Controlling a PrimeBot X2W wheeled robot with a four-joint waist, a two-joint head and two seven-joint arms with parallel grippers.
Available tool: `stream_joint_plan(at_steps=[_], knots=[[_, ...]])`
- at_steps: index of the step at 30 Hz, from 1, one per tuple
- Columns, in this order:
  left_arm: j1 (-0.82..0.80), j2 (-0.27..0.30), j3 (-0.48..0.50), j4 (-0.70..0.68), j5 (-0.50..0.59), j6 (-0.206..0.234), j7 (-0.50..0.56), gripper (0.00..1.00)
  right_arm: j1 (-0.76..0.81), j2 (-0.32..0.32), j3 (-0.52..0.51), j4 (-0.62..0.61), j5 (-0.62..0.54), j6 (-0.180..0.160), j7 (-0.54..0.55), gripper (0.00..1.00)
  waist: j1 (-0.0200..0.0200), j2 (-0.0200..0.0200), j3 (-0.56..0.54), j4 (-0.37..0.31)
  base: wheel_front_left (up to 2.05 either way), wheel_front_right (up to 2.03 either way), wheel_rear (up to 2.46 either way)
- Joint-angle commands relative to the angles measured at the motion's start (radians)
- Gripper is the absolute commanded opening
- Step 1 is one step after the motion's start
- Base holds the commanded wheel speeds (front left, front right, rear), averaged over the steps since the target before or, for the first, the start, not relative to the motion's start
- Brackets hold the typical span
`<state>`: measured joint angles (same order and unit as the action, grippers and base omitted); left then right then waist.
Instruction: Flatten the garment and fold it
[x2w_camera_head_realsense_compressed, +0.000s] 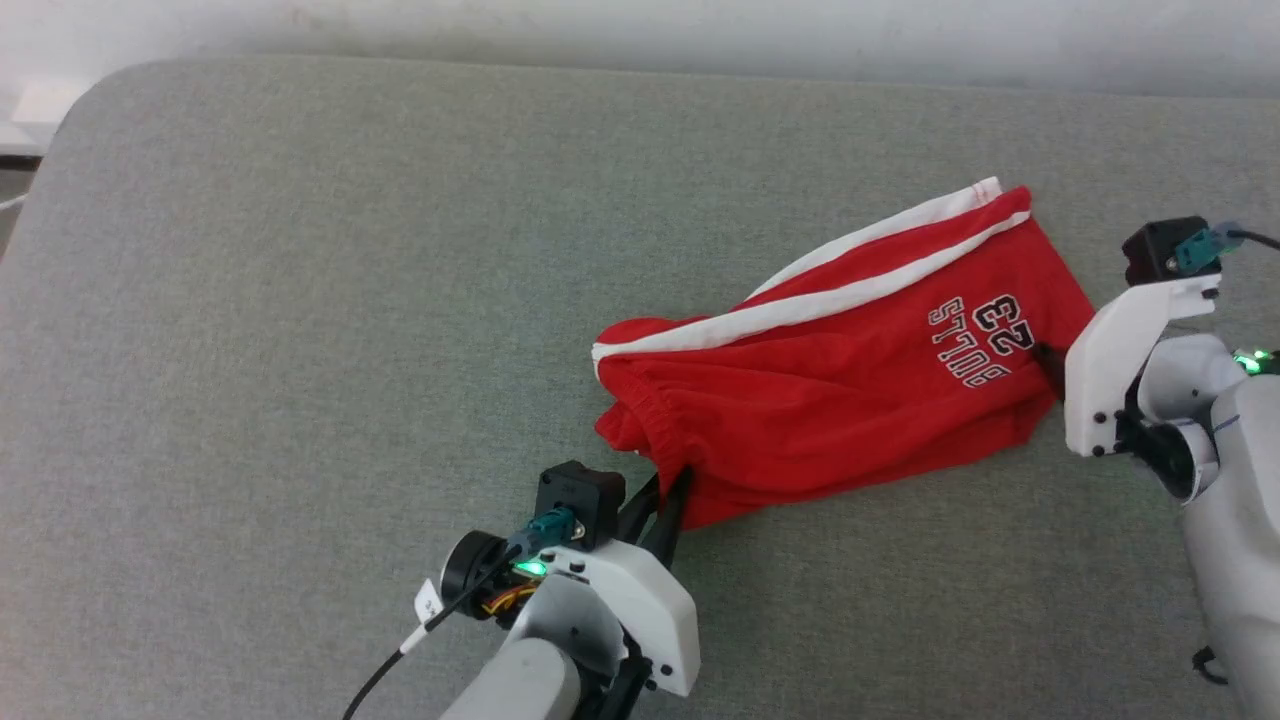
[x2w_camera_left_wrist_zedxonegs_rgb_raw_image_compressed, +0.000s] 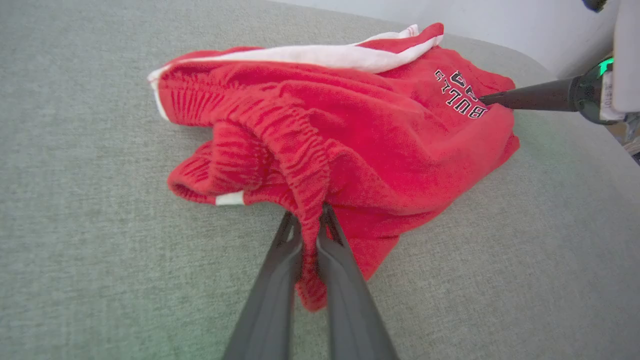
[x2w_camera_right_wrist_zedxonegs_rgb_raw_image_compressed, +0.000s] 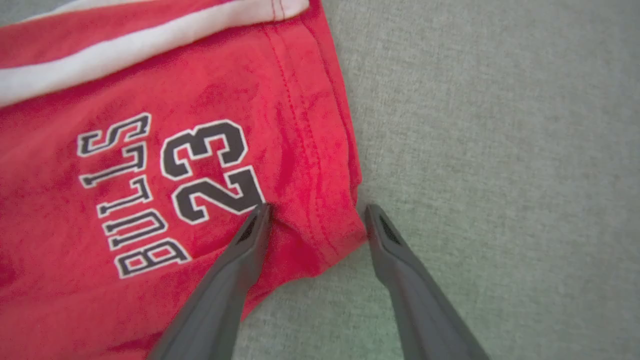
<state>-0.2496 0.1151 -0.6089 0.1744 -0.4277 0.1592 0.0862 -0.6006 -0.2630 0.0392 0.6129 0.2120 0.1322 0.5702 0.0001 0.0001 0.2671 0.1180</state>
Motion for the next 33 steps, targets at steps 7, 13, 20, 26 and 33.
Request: stream_joint_plan(at_steps=[7,13,20,26,33], knots=[[-0.032,-0.014,-0.007,0.012,0.003,-0.008,-0.018,0.0,-0.022,-0.028,0.123,0.103,-0.006,-0.002,0.005,0.68,-0.0001,-0.0001,0.031,0.035,0.0,0.0,0.0],[-0.042,-0.008,-0.01,0.03,0.002,-0.012,-0.023,0.0,-0.034,-0.066,0.208,0.131,0.062,-0.002,-0.041,0.0,-0.0001,-0.0001,0.024,0.033,0.0,0.0,0.0],[-0.032,0.007,-0.005,0.042,-0.007,-0.012,-0.03,0.0,-0.03,-0.103,0.241,0.135,0.157,-0.002,-0.128,0.0,-0.0001,-0.0001,-0.033,0.015,0.0,0.0,0.0],[-0.008,0.038,0.003,0.036,-0.019,-0.011,-0.02,0.0,0.033,-0.127,0.225,0.106,0.237,-0.002,-0.15,0.0,-0.0001,-0.0001,-0.104,-0.009,0.0,0.0,0.0],[0.04,0.094,0.013,0.014,-0.039,-0.013,0.011,0.0,0.199,-0.117,0.16,-0.04,0.311,-0.002,-0.126,0.0,-0.0001,-0.0001,-0.175,-0.041,0.0,0.0,0.0]])
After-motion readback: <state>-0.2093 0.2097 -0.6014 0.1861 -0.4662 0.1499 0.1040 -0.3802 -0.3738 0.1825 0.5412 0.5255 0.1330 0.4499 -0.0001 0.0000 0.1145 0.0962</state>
